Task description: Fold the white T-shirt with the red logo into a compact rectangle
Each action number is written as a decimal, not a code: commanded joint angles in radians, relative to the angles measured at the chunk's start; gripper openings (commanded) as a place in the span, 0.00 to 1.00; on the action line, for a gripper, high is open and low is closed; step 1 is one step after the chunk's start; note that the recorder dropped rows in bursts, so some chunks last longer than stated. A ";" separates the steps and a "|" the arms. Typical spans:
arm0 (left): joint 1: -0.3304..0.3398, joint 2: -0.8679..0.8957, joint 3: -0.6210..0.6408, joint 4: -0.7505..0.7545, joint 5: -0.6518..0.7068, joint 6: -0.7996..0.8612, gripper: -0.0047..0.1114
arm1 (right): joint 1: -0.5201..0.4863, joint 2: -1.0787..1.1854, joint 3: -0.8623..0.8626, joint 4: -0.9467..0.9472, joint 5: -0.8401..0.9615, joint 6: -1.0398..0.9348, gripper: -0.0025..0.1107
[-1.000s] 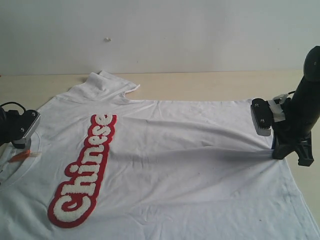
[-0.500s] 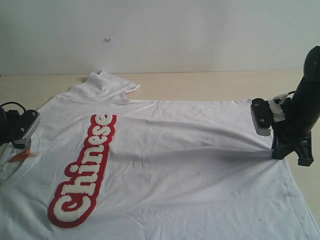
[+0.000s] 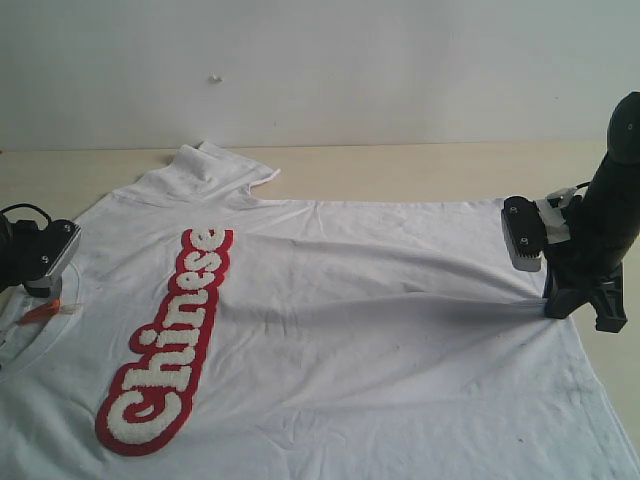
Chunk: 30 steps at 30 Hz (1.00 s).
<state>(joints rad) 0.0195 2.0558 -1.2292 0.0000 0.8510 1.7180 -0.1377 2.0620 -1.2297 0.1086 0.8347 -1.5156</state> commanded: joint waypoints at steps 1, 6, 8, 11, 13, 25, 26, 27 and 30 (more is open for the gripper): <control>0.006 0.013 0.004 0.017 0.007 -0.002 0.95 | -0.002 0.032 0.015 -0.030 -0.056 0.000 0.02; 0.006 0.013 0.004 0.017 0.007 -0.002 0.95 | -0.002 0.032 0.015 -0.030 -0.056 0.000 0.02; 0.006 0.013 0.004 0.017 0.007 -0.002 0.95 | -0.002 0.032 0.015 -0.030 -0.056 0.000 0.02; 0.006 0.013 0.004 0.017 0.007 -0.002 0.95 | -0.002 0.032 0.015 -0.030 -0.056 0.000 0.02; 0.006 0.013 0.004 0.017 0.007 -0.002 0.95 | -0.002 0.032 0.015 -0.030 -0.056 0.000 0.02; 0.006 0.013 0.004 0.017 -0.015 -0.002 0.92 | -0.002 0.032 0.015 -0.030 -0.056 0.000 0.02; 0.006 0.013 0.004 0.015 -0.017 -0.002 0.87 | -0.002 0.032 0.015 -0.030 -0.056 0.000 0.02; 0.006 0.013 0.004 0.015 -0.017 -0.002 0.80 | -0.002 0.032 0.015 -0.030 -0.056 0.000 0.02; 0.006 0.013 0.004 0.015 0.012 -0.005 0.49 | -0.002 0.032 0.015 -0.030 -0.056 0.000 0.02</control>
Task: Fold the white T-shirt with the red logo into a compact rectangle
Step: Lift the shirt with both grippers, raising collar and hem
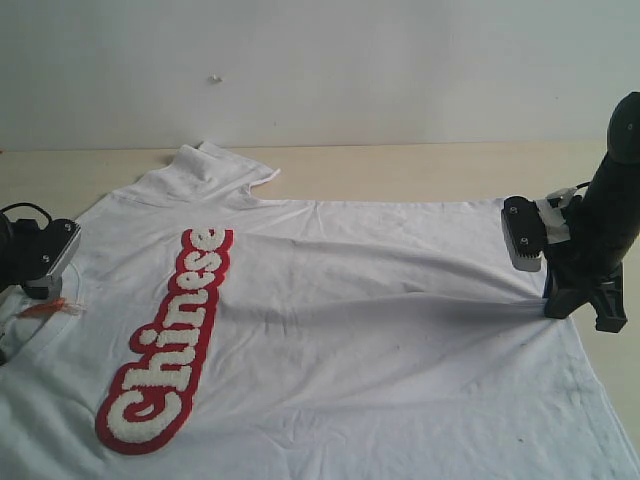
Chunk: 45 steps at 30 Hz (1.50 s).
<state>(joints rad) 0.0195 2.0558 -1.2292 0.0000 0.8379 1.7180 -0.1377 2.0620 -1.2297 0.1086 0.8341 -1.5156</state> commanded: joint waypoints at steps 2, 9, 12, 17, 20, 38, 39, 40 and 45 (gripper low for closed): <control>0.006 0.013 0.004 0.015 0.067 -0.005 0.21 | -0.002 0.032 0.015 -0.030 -0.055 0.000 0.02; 0.006 0.013 0.017 0.017 0.072 0.002 0.04 | -0.002 0.032 0.015 -0.030 -0.055 0.000 0.02; 0.006 0.013 0.019 0.017 0.072 0.002 0.04 | -0.002 0.032 0.015 -0.030 -0.055 0.000 0.02; 0.006 0.013 0.019 0.017 0.072 0.002 0.04 | -0.002 0.032 0.015 -0.030 -0.055 0.000 0.02; 0.006 0.013 0.019 0.017 0.072 0.004 0.04 | -0.002 0.032 0.015 -0.030 -0.055 0.000 0.02; 0.008 0.013 0.019 0.015 0.073 0.001 0.04 | -0.002 0.032 0.015 -0.030 -0.055 0.000 0.02; 0.008 0.013 0.019 0.015 0.073 -0.004 0.04 | -0.002 0.032 0.015 -0.030 -0.055 0.000 0.02; 0.008 0.013 0.019 0.015 0.073 -0.010 0.04 | -0.002 0.032 0.015 -0.030 -0.055 0.000 0.02; 0.008 0.013 0.019 0.015 0.025 -0.016 0.04 | -0.002 0.028 0.011 -0.011 -0.100 0.029 0.02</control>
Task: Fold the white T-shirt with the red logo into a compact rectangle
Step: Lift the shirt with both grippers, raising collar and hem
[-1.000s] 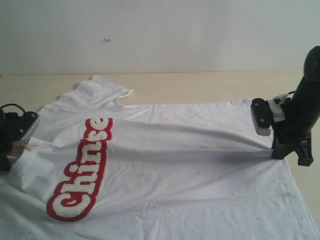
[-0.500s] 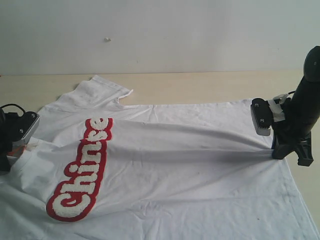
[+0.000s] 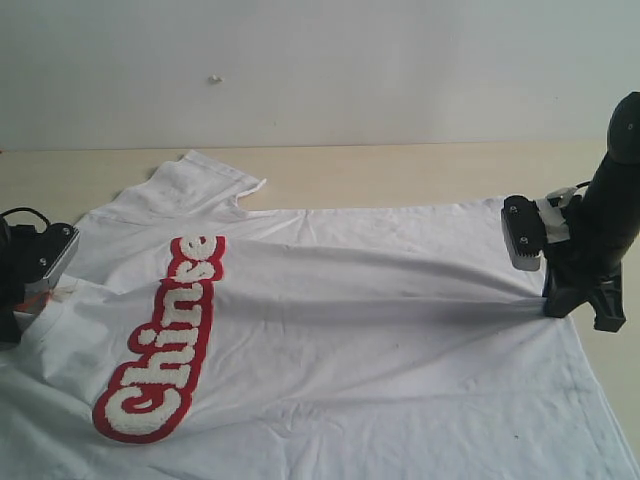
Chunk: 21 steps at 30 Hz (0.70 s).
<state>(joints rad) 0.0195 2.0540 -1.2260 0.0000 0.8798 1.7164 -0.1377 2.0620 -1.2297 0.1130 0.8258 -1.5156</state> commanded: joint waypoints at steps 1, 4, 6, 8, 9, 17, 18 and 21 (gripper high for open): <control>0.008 0.013 0.016 0.015 -0.028 -0.023 0.04 | -0.002 0.022 0.009 -0.019 -0.097 0.029 0.02; 0.008 -0.010 0.000 0.020 -0.044 -0.025 0.04 | -0.002 -0.011 -0.006 -0.017 -0.085 0.051 0.02; 0.008 -0.035 -0.017 0.021 -0.044 -0.027 0.04 | -0.002 -0.040 -0.014 -0.003 -0.079 0.090 0.02; 0.008 -0.067 -0.032 0.021 -0.044 -0.041 0.04 | -0.002 -0.078 -0.021 0.011 -0.074 0.120 0.02; 0.008 -0.084 -0.037 0.021 -0.044 -0.053 0.04 | -0.002 -0.099 -0.025 0.018 -0.072 0.127 0.02; 0.008 -0.203 -0.042 0.021 -0.041 -0.051 0.04 | -0.002 -0.270 -0.033 0.046 -0.035 0.104 0.02; 0.008 -0.218 -0.042 0.021 -0.041 -0.051 0.04 | -0.002 -0.292 -0.033 0.054 -0.035 0.104 0.02; 0.008 -0.264 -0.042 0.019 -0.041 -0.058 0.04 | -0.002 -0.350 -0.033 0.092 -0.035 0.104 0.02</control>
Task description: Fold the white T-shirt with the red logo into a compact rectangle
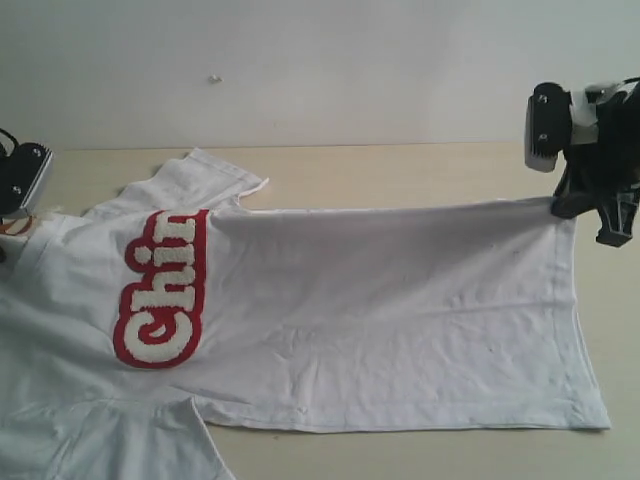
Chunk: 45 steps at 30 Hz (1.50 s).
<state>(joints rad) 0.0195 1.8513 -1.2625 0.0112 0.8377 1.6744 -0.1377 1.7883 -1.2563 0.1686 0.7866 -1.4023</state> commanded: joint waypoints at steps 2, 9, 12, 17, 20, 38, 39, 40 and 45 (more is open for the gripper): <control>0.008 -0.090 -0.005 0.006 0.005 -0.021 0.04 | -0.002 -0.109 -0.006 0.077 0.004 -0.010 0.02; 0.008 -0.259 -0.005 0.004 0.032 -0.061 0.04 | -0.002 -0.266 -0.006 0.169 0.019 -0.005 0.02; 0.008 -0.329 -0.005 0.004 0.019 -0.092 0.04 | -0.002 -0.332 -0.006 0.171 -0.011 -0.003 0.02; 0.008 -0.432 -0.005 0.004 0.021 -0.156 0.04 | -0.002 -0.426 -0.006 0.171 -0.022 0.090 0.02; 0.008 -0.471 -0.005 0.004 0.024 -0.198 0.04 | -0.002 -0.457 -0.006 0.171 -0.006 0.183 0.02; 0.008 -0.729 -0.005 -0.018 0.019 -0.539 0.04 | -0.002 -0.665 -0.006 0.188 0.097 0.316 0.02; 0.008 -0.745 -0.005 -0.011 0.019 -0.562 0.04 | -0.002 -0.677 -0.006 0.198 0.093 0.326 0.02; 0.008 -0.757 -0.005 -0.011 0.019 -0.579 0.04 | -0.002 -0.686 -0.006 0.204 0.088 0.333 0.02; 0.008 -0.818 -0.005 0.070 0.051 -0.663 0.04 | -0.002 -0.737 -0.006 0.296 0.090 0.338 0.02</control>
<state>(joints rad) 0.0239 1.0667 -1.2625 0.0457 0.8823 1.0593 -0.1377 1.0809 -1.2563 0.4132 0.8936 -1.0770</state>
